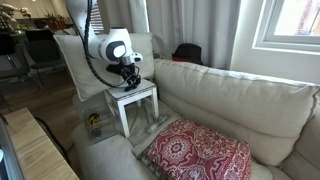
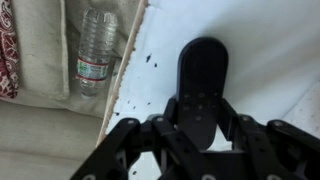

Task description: Uncover the remote, then place it throw blanket

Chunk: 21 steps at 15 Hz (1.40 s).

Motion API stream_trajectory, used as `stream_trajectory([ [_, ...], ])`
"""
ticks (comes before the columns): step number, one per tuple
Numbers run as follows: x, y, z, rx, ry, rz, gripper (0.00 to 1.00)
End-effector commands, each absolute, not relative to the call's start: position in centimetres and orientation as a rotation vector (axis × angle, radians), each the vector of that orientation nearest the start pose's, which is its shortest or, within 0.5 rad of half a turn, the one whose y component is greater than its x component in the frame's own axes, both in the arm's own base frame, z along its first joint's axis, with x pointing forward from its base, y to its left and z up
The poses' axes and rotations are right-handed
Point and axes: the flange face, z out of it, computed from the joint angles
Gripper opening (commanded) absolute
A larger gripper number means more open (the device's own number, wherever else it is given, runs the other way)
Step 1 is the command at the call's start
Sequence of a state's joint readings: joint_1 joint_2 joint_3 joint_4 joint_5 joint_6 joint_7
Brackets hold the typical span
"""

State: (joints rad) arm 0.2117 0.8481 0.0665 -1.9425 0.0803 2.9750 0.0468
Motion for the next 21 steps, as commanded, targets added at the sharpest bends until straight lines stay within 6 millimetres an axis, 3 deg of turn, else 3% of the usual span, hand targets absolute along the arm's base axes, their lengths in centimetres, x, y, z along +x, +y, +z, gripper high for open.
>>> stream_trajectory([
  [1, 57.4, 14.4, 7.8, -3.063, -0.083, -0.254, 0.19],
  [7, 55.9, 11.3, 12.5, -3.115, 0.098, -0.290, 0.19],
  [8, 57.5, 11.7, 10.4, -3.093, 0.028, -0.298, 0.19],
  [9, 57.5, 11.5, 11.1, -3.094, 0.039, -0.308, 0.44],
  [18, 57.5, 11.7, 10.8, -3.092, 0.036, -0.301, 0.44],
  [19, 57.5, 11.7, 10.8, -3.092, 0.036, -0.302, 0.19],
  [21, 58.1, 9.4, 10.3, -3.070, 0.087, -0.237, 0.19],
])
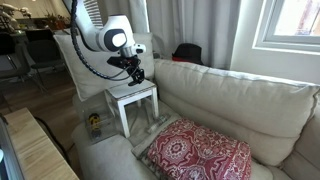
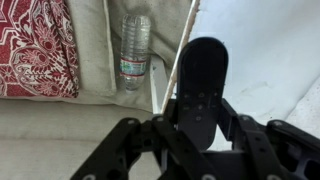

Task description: Uncover the remote, then place it throw blanket

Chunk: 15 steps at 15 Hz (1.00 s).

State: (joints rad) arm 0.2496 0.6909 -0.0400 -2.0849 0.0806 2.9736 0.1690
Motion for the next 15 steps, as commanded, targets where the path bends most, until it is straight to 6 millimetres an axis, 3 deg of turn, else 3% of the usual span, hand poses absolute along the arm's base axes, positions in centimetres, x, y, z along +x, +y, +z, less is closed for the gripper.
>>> stream_trajectory([
  [1, 58.1, 8.4, 10.1, -3.072, 0.113, -0.227, 0.19],
  [4, 57.9, 2.9, 9.0, -3.069, 0.185, -0.160, 0.19],
  [8, 57.1, -4.9, 5.1, -3.098, 0.230, -0.172, 0.19],
  [12, 55.9, -9.8, 0.1, -3.122, 0.247, -0.161, 0.19],
  [15, 55.7, -12.0, -3.2, -3.153, 0.291, -0.191, 0.19],
])
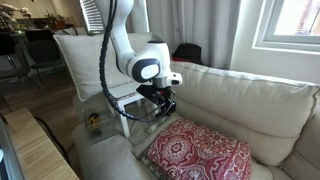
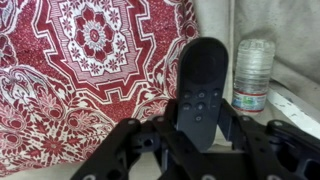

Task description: Uncover the remote, then place it throw blanket

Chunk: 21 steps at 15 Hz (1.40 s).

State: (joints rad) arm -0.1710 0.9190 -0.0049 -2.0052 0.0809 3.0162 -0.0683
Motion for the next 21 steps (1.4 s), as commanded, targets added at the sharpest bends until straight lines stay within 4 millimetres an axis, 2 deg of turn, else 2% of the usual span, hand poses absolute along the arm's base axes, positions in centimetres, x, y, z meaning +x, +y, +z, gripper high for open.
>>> stream_trajectory([
  [1, 55.7, -12.5, -4.3, -3.169, 0.294, -0.206, 0.19],
  [5, 55.8, -14.2, -8.2, -3.185, 0.331, -0.195, 0.19],
  [9, 56.0, -15.1, -11.1, -3.192, 0.368, -0.190, 0.19],
  [10, 56.2, -15.3, -11.5, -3.192, 0.394, -0.200, 0.47],
  [11, 56.5, -15.5, -11.1, -3.182, 0.418, -0.201, 0.69],
  [13, 57.0, -15.5, -9.5, -3.177, 0.449, -0.220, 0.73],
  [14, 57.2, -15.6, -8.4, -3.180, 0.468, -0.233, 0.78],
  [17, 57.3, -15.4, -3.5, -3.158, 0.543, -0.225, 0.99],
  [21, 55.9, -15.0, 3.2, -3.122, 0.591, -0.152, 1.00],
])
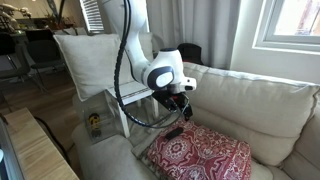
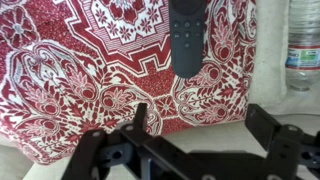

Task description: Uncover the remote, then place it throw blanket

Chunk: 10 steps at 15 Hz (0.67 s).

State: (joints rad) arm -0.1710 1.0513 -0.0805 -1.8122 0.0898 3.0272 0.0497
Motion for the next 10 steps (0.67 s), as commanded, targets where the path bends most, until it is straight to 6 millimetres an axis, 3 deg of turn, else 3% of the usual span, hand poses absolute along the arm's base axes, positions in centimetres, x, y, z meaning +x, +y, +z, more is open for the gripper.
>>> stream_trajectory([
  [1, 55.5, -14.9, 4.6, -3.121, 0.589, -0.127, 1.00],
  [6, 52.0, -13.5, 12.5, -3.081, 0.562, 0.029, 1.00],
  [10, 49.9, -12.0, 17.6, -3.049, 0.511, 0.075, 1.00],
])
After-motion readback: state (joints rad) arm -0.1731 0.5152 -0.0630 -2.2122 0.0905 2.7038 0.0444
